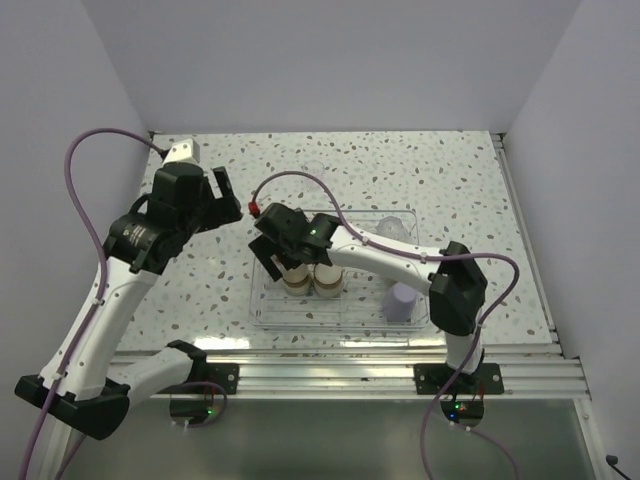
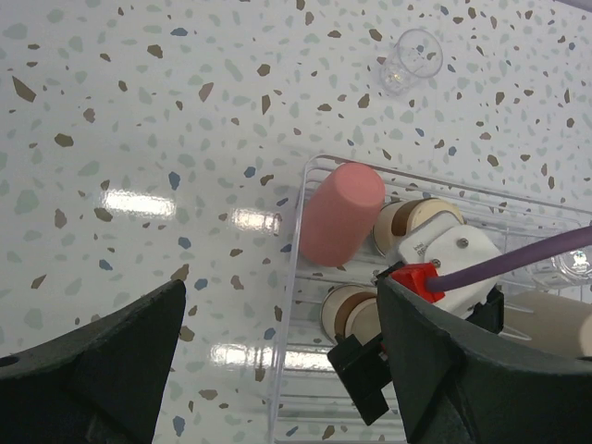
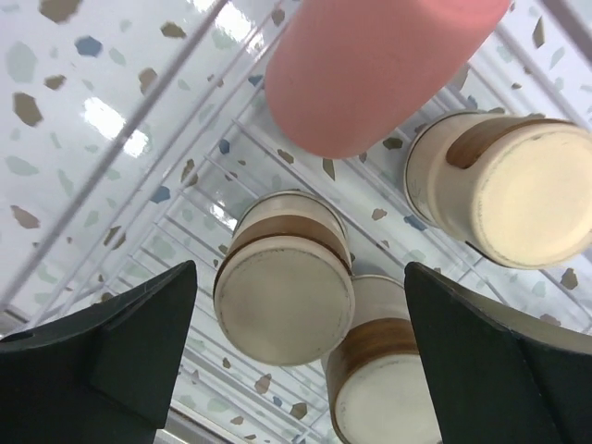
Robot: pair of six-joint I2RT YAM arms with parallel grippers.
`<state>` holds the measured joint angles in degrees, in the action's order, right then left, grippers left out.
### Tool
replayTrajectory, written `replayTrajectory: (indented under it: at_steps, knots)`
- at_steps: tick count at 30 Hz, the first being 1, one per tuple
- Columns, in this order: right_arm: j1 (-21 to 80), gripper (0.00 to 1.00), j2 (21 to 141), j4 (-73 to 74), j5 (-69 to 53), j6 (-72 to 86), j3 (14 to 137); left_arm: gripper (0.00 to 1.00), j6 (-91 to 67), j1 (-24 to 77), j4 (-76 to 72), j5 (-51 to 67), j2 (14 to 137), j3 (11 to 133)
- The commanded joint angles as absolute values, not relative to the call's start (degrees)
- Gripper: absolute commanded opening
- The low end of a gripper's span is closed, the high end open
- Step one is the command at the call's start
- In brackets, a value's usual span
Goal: Load the cups into the dish rack
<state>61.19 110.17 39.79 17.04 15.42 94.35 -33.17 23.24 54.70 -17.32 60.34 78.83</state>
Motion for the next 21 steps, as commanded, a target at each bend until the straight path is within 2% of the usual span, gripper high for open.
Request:
replayTrajectory:
  at_steps: [1,4,7,9,11,14,15,17,18,19,21]
  knots:
    - [61.5,0.97,103.5,42.8,18.5,16.2,100.4,0.87,-31.4,22.8,51.1,-17.0,61.7,78.5]
    - [61.4,0.98,101.1,45.8,21.2,16.1,103.5,0.87,-30.5,22.8,49.1,-15.8,63.8,78.9]
    - [61.2,0.98,97.1,49.9,29.9,16.1,105.3,0.87,-29.4,22.7,46.9,-13.5,67.2,79.0]
    - [59.9,0.98,92.7,51.3,35.7,17.2,103.7,0.85,-28.9,22.7,45.4,-12.2,69.4,79.0]
    - [56.4,0.97,89.1,52.4,36.2,18.8,101.5,0.83,-28.6,22.7,43.9,-9.5,72.3,78.4]
    - [51.2,0.90,83.1,53.3,34.9,20.2,97.2,0.71,-28.0,22.7,39.8,-4.5,75.6,76.6]
    - [50.3,0.87,80.6,53.3,35.4,20.2,95.1,0.62,-27.8,22.7,37.7,-3.2,76.5,75.7]
    - [49.7,0.72,78.8,53.3,36.3,20.1,93.3,0.49,-27.7,22.8,36.0,-0.3,78.9,75.2]
    - [49.7,0.65,77.4,53.3,36.4,20.3,91.8,0.36,-27.7,22.8,34.6,-0.3,79.9,75.1]
    - [49.7,0.58,76.8,53.6,35.9,20.7,91.1,0.28,-27.7,22.8,34.1,1.7,81.6,75.2]
    - [49.7,0.52,76.0,54.2,35.4,22.3,89.6,0.14,-27.8,22.8,33.0,2.3,83.2,76.1]
